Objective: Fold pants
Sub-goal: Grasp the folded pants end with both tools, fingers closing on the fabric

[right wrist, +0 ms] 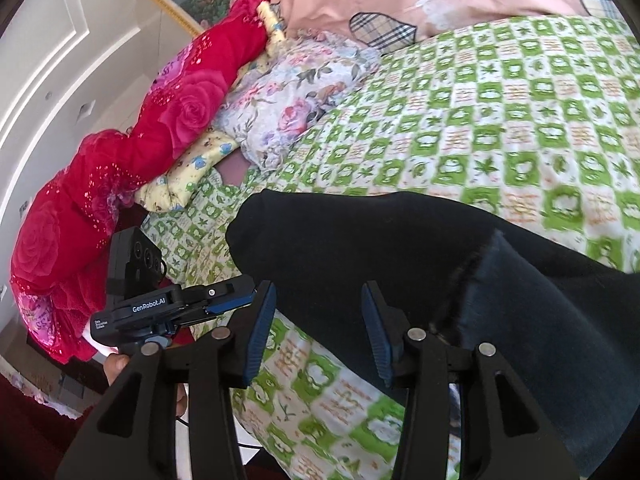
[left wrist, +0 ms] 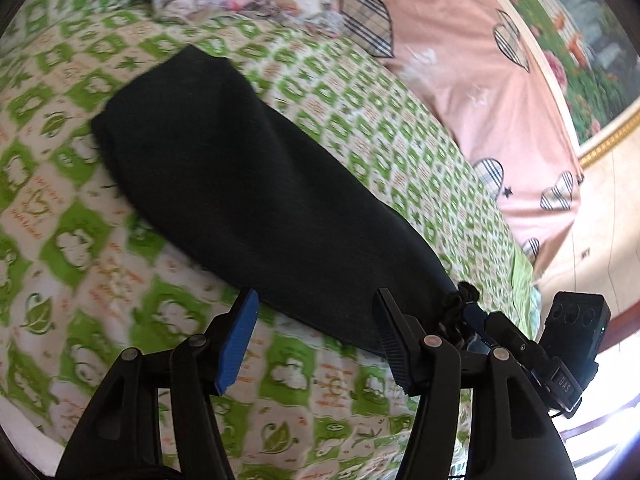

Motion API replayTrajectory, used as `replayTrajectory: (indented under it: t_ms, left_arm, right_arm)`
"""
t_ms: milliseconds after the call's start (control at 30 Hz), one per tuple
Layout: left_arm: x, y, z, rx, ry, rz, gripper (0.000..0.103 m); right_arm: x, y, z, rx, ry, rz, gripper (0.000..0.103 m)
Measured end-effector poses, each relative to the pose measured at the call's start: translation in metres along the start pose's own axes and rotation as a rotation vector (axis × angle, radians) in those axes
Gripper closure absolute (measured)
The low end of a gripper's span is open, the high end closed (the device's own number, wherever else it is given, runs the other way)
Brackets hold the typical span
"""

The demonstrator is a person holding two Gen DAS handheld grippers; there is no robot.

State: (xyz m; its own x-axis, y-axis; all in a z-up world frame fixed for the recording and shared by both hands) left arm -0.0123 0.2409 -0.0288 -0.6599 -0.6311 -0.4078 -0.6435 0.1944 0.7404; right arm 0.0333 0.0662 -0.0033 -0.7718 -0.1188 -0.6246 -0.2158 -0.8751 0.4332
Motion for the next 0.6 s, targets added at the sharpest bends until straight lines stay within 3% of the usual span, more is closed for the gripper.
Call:
replayTrajectory:
  t_ms: [267,600]
  left_arm:
    - [-0.014,0.014,0.036,-0.068,0.11,-0.062,0.04]
    - [-0.034,0.006,0.07,-0.092,0.216,-0.058,0.04]
  right_arm:
    - [-0.023,-0.036,0.017,-0.009,0.08,0.079,0.056]
    - [-0.058,-0.095,0.032,-0.016,0.175,0.184,0.054]
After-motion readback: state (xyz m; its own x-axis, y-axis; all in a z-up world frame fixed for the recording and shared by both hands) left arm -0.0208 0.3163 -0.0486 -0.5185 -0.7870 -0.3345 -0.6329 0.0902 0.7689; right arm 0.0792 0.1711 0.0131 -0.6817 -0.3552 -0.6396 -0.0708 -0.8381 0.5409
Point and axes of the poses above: each gripper's, at about its wrist camera, not at the fingertips, and y roughly against the way its jaws point, z to its left, x to its underside, the point moved 3 cm from there along -y, roughly the way its jaws point, and after that the axes turned 5 degrees about -x, right-handed, at the moved point
